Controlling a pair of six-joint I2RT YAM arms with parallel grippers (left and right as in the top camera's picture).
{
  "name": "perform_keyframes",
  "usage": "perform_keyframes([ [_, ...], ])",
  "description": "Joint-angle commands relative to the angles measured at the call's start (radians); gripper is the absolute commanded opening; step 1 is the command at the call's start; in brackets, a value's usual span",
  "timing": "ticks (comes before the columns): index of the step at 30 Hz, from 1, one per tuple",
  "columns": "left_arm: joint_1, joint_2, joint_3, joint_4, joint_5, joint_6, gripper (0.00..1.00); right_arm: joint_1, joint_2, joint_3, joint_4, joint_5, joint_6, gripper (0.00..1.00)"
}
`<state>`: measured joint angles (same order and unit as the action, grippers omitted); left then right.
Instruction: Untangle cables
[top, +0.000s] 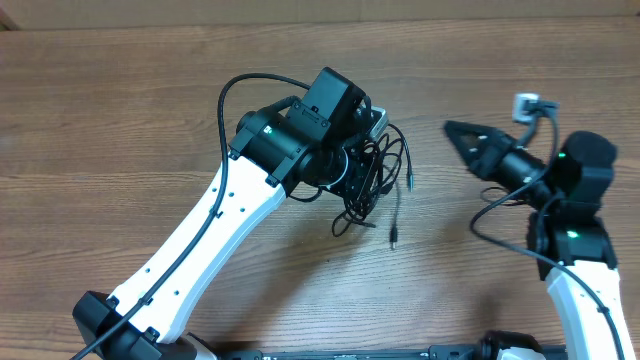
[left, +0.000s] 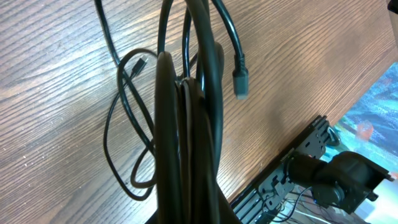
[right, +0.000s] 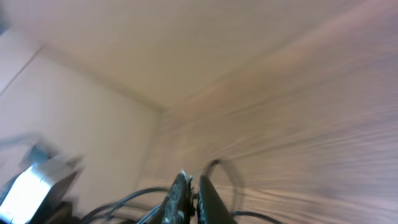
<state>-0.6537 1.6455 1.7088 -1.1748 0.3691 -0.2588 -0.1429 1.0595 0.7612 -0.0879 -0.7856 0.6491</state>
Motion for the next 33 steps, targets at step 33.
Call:
perform_keyframes([
  [33,-0.003,0.025,0.020,0.051,-0.065,0.011,0.36,0.130,-0.003,0.018,-0.617,0.380,-0.254,0.37],
])
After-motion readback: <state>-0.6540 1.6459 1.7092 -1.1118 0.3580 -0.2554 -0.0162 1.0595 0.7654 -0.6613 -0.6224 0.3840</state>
